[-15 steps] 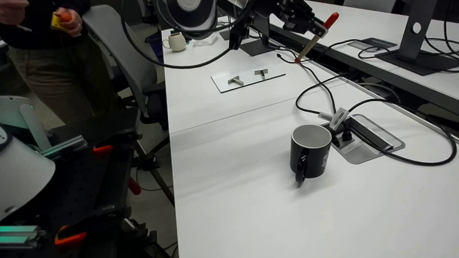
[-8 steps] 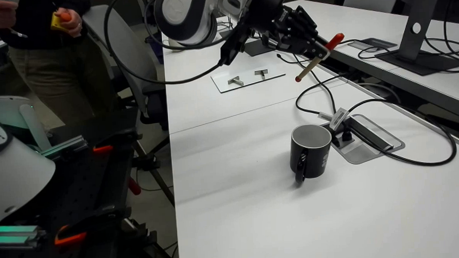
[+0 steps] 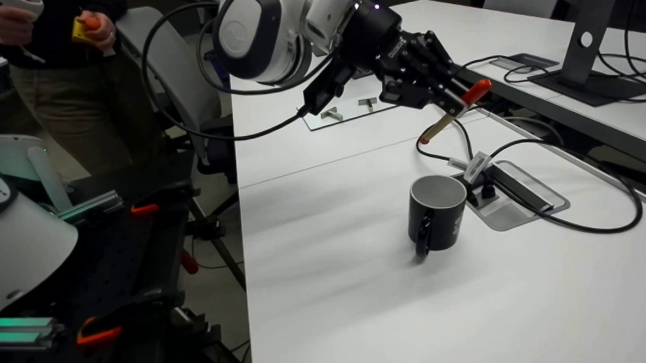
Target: Put the marker in the mug
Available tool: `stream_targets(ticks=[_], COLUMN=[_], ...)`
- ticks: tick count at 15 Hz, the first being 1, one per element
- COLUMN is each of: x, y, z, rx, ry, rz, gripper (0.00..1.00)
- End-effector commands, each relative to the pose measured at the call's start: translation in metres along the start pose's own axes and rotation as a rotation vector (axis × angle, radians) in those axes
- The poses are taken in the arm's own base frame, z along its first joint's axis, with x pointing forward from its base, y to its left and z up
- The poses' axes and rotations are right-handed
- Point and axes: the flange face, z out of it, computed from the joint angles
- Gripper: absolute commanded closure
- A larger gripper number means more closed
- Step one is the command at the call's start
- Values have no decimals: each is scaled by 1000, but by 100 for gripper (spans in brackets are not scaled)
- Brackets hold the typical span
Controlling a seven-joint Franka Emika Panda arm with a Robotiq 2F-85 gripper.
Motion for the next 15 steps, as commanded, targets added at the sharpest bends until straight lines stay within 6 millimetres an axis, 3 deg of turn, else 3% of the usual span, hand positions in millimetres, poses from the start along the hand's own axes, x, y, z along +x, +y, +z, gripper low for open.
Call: stream_targets(ticks=[1,6,10,11,15], x=[-2,-12,-22,-23,-26], y=[6,1,-22,-9,-19], z=[5,4,-6,-2,-6], rx=[-63,-159,-170,-162,-156], ry=[73,77,72,38,46], rz=[24,-4,-51,-39,-53], gripper=[93,93,93,71,71])
